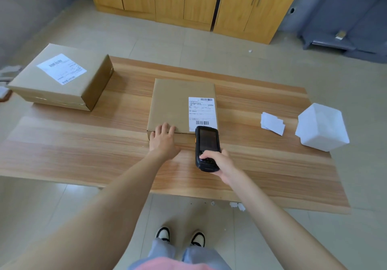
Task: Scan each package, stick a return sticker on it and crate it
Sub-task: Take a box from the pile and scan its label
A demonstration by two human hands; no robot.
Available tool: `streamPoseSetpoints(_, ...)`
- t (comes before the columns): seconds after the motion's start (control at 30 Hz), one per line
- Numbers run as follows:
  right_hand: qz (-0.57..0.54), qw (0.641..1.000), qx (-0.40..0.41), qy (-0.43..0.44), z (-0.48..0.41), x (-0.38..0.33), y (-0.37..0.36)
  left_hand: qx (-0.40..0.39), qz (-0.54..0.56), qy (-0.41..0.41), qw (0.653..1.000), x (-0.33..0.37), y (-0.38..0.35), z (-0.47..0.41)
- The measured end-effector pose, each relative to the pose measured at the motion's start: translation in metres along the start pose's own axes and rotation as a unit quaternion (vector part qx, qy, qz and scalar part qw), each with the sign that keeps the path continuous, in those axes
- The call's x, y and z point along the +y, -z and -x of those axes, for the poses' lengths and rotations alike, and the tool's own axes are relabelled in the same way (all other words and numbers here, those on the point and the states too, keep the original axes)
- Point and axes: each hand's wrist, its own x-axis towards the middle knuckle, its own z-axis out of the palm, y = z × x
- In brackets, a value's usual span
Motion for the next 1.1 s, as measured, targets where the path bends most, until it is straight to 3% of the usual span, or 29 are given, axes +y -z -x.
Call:
streamPoseSetpoints(0.77, 0.063, 0.998, -0.005, 0.001, 0.010, 0.006, 0.004, -0.003, -0.030, -0.010, 1.000, -0.002, -0.004, 0.000)
streamPoseSetpoints(1.1, 0.066, 0.998, -0.012, -0.002, 0.012, 0.008, 0.007, 0.044, -0.062, -0.014, 0.997, -0.005, 0.017, -0.011)
